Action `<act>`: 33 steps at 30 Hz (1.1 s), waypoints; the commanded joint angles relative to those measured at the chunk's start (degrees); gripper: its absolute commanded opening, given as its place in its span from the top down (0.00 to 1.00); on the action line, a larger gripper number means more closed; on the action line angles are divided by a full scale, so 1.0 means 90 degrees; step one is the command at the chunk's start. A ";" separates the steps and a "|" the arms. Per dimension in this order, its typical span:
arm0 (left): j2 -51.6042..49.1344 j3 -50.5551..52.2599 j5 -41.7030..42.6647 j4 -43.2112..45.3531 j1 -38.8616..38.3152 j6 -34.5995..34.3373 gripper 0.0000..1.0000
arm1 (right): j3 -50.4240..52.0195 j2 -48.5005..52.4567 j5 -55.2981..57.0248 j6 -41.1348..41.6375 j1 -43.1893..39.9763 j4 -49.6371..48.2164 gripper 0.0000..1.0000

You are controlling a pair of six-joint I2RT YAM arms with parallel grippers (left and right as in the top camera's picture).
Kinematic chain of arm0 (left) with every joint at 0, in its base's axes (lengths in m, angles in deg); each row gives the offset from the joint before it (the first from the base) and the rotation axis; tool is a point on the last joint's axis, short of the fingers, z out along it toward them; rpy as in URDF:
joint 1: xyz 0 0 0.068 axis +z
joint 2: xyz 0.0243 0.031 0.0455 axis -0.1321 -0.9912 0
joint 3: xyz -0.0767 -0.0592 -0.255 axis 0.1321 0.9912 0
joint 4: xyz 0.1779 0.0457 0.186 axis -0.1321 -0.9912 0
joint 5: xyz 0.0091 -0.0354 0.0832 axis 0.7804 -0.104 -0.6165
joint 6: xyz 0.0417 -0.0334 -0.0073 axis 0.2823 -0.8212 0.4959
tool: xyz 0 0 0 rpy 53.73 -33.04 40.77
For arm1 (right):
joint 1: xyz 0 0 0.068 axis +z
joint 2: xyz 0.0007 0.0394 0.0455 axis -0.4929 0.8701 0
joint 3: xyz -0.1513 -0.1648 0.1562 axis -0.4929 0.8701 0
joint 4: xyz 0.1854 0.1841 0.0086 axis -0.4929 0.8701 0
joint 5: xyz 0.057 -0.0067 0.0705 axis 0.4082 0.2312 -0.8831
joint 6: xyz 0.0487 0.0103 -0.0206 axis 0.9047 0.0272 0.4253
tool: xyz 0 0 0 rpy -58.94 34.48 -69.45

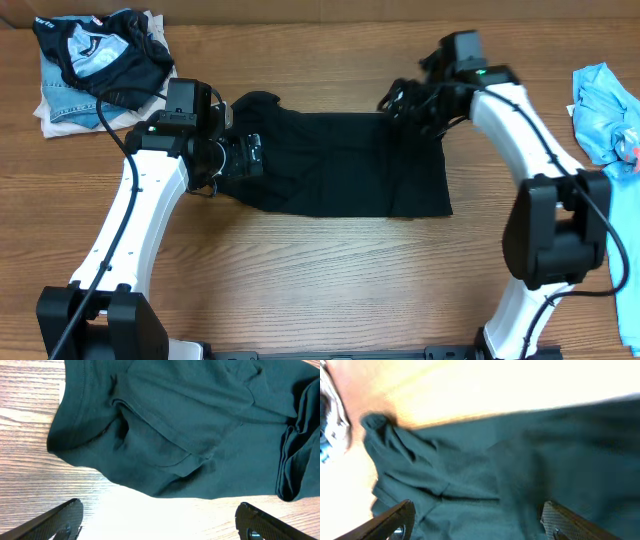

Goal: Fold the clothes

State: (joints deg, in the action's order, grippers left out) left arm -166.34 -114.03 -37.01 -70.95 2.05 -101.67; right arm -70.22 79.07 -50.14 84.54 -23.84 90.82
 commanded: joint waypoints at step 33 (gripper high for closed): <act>-0.0019 -0.0041 0.0053 -0.0109 -0.0019 0.0143 0.00 | 0.1370 0.0376 -0.0797 -0.1103 0.0610 -0.0561 0.65</act>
State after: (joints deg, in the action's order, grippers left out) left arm -166.34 -114.03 -37.01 -71.83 2.05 -101.67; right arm -56.51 82.35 -55.34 73.70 -18.92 85.91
